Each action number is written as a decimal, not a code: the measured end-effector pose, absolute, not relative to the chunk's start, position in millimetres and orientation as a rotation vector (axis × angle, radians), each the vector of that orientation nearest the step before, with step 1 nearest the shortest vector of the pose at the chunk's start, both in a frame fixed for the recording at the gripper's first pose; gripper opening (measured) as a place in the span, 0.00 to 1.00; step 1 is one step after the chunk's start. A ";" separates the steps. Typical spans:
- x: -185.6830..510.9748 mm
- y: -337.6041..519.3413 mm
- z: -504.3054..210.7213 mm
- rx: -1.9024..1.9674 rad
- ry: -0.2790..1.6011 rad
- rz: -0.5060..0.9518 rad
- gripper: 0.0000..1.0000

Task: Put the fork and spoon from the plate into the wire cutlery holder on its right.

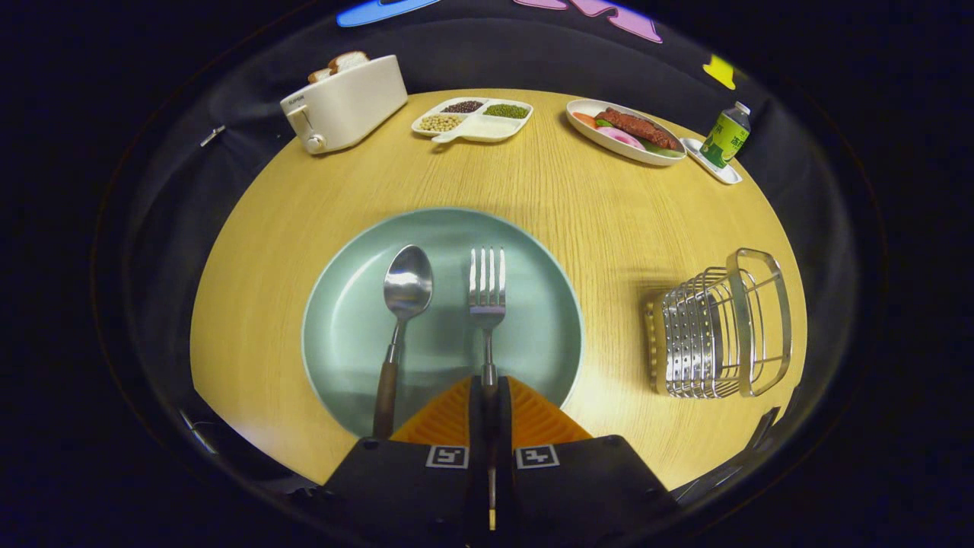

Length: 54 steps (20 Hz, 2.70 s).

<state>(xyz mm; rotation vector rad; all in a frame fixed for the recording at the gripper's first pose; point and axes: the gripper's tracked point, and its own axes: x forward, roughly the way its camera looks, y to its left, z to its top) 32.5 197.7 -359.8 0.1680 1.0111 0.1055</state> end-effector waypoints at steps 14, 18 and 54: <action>-28.3 18.0 -260.2 -0.051 1.142 0.440 0.08; -27.3 -21.9 -285.1 -0.123 1.321 0.438 0.08; 19.5 139.4 -217.8 0.065 0.817 0.381 0.81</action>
